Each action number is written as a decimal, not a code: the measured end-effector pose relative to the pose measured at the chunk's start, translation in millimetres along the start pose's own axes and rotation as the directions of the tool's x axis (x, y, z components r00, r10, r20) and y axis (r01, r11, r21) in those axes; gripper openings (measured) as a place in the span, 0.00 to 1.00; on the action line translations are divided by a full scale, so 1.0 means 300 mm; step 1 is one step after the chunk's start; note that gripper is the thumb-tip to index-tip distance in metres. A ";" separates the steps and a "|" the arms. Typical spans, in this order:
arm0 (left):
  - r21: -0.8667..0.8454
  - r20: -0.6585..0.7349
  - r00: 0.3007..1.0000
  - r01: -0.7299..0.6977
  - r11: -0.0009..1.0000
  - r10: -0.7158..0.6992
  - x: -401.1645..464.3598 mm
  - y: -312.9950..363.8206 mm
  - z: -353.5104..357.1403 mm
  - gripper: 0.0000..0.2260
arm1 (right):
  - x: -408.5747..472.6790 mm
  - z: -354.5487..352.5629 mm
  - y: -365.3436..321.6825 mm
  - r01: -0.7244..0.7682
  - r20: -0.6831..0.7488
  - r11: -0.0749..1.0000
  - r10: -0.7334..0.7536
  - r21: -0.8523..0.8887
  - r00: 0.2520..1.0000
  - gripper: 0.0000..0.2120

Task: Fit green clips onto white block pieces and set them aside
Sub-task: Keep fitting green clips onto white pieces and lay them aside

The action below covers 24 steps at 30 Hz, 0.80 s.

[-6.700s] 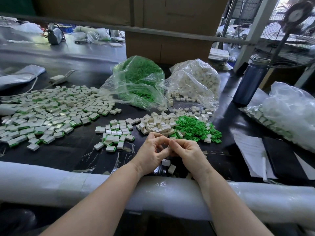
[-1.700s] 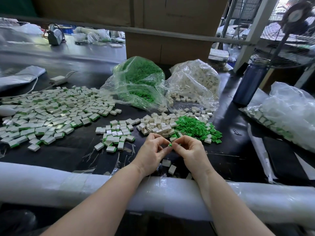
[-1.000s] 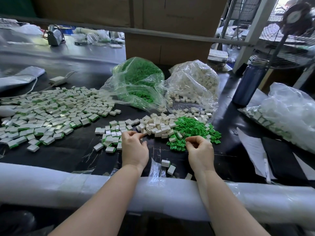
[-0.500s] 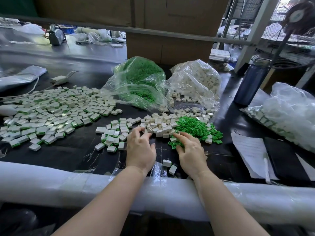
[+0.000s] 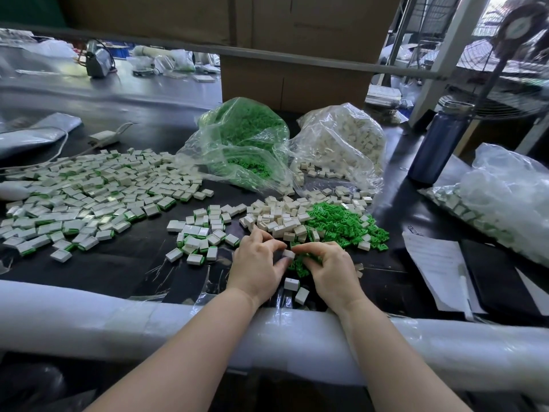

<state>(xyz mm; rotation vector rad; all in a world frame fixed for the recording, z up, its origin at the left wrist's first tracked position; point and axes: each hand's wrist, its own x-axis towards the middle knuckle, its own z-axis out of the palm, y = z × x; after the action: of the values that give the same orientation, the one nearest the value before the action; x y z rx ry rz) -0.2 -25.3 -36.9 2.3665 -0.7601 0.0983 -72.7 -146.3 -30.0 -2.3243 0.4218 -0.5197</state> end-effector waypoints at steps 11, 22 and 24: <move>0.005 0.017 1.000 0.026 1.000 -0.026 0.010 0.003 0.002 0.08 | 0.000 -0.005 0.001 -0.010 -0.130 0.986 0.032 0.165 0.991 0.13; -0.315 0.020 0.992 0.124 0.941 -0.124 -0.008 0.010 -0.042 0.03 | -0.009 -0.016 -0.013 -0.122 0.057 0.951 0.110 0.284 0.992 0.21; -0.334 0.052 0.989 0.147 0.931 -0.138 -0.007 0.014 -0.044 0.02 | -0.006 -0.012 -0.010 -0.140 0.072 0.961 0.126 0.240 0.989 0.20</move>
<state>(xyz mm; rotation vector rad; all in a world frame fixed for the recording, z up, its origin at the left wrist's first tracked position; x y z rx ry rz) -2.6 -18.9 -24.7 2.0885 -0.5636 -0.1187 -75.5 -145.4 -26.0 -2.0524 0.4574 -0.4152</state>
